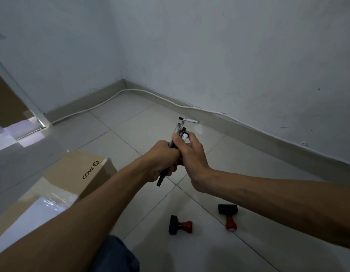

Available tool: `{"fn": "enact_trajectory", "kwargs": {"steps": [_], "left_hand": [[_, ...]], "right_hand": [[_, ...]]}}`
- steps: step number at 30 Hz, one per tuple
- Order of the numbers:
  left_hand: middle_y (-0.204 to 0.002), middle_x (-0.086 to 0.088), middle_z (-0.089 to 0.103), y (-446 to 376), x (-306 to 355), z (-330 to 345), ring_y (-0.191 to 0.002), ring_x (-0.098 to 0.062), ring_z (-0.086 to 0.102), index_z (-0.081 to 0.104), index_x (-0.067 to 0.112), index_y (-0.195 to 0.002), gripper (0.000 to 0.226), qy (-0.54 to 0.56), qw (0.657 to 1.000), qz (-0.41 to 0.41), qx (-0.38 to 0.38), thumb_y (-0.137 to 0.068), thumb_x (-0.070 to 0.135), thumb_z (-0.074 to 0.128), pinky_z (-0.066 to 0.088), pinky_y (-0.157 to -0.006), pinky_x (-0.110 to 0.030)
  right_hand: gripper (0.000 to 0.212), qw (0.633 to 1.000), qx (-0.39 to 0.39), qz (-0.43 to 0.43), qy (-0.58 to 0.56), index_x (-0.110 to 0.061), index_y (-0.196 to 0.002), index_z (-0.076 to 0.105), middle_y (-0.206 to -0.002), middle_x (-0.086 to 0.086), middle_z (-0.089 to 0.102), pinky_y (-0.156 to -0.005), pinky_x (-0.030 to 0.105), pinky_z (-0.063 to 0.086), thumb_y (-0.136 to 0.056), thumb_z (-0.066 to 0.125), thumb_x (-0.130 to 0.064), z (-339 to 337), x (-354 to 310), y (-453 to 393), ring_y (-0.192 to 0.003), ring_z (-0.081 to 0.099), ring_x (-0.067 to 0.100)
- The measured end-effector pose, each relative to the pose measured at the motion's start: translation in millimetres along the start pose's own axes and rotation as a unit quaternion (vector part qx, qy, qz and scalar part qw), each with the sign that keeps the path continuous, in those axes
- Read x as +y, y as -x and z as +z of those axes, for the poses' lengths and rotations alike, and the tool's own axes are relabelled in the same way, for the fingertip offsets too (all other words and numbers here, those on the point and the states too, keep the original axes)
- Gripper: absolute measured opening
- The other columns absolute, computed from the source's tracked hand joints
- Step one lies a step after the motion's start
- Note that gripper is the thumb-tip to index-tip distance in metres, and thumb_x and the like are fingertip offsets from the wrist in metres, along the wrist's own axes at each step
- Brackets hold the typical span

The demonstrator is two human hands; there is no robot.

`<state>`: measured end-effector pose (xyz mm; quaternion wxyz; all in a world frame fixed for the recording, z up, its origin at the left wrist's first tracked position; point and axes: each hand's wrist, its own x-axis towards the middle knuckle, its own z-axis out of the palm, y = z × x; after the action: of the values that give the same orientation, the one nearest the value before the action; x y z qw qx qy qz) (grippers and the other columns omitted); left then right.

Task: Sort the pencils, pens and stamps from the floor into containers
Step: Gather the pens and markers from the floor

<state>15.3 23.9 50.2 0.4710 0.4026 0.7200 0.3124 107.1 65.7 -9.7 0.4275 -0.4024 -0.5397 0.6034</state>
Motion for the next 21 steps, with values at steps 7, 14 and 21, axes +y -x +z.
{"fn": "enact_trajectory", "kwargs": {"steps": [7, 14, 21], "left_hand": [[-0.063, -0.006, 0.051, -5.7, -2.4, 0.4, -0.044, -0.01, 0.042, 0.062, 0.0, -0.096, 0.014, -0.014, 1.0, -0.004, -0.006, -0.1, 0.008, 0.052, 0.041, -0.044, -0.023], [-0.064, -0.008, 0.052, -10.3, -4.5, 3.1, -0.041, -0.009, 0.044, 0.06, 0.001, -0.09, 0.014, -0.032, 0.999, -0.002, -0.012, -0.099, 0.008, 0.053, 0.042, -0.043, -0.022], [-0.064, -0.008, 0.051, -14.3, -7.9, 3.7, -0.041, -0.009, 0.045, 0.058, 0.0, -0.09, 0.013, -0.042, 0.999, 0.004, -0.009, -0.098, 0.008, 0.053, 0.042, -0.044, -0.023]], "right_hand": [[0.04, 0.999, 0.011, 0.033, -0.012, -0.023, -0.107, 0.063, -0.1, 0.004, 0.076, -0.088, 0.053, 0.062, -0.091, 0.062, -0.06, 1.9, 1.9, 1.6, -0.096, 0.074, 0.02], [0.039, 0.998, 0.002, 0.059, -0.035, -0.017, -0.095, 0.072, -0.096, 0.005, 0.077, -0.089, 0.055, 0.061, -0.098, 0.059, -0.053, -0.3, 1.8, 3.7, -0.095, 0.074, 0.026], [0.042, 0.997, 0.0, 0.066, -0.042, -0.014, -0.088, 0.072, -0.093, 0.012, 0.076, -0.084, 0.054, 0.062, -0.099, 0.059, -0.052, -0.3, 3.9, 2.4, -0.079, 0.07, 0.024]]}}
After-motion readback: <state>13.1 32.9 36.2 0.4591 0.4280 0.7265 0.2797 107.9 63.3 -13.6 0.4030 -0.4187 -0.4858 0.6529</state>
